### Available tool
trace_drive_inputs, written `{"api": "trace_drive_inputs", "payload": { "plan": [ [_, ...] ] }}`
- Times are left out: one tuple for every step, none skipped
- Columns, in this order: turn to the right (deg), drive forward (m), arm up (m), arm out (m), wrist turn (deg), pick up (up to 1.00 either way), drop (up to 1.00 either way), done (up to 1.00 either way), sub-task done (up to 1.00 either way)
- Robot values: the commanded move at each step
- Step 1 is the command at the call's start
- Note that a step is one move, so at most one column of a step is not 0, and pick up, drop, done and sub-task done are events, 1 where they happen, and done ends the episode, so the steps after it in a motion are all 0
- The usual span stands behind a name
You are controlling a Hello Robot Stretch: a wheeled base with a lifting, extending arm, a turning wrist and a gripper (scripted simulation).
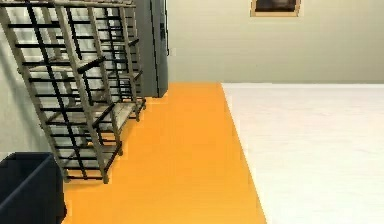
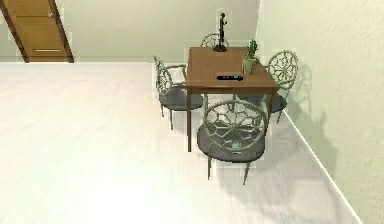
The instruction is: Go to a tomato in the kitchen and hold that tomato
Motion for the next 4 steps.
{"api": "trace_drive_inputs", "payload": {
  "plan": [
    [-45.0, 0.0, 0.0, 0.0, 0.0, 0.0, 0.0, 0.0, 0.0],
    [-24.0, 0.0, 0.0, 0.0, 0.0, 0.0, 0.0, 0.0, 0.0],
    [0.0, 0.1, 0.0, 0.0, 0.0, 0.0, 0.0, 0.0, 0.0],
    [-45.0, 0.0, 0.0, 0.0, 0.0, 0.0, 0.0, 0.0, 0.0]
  ]
}}
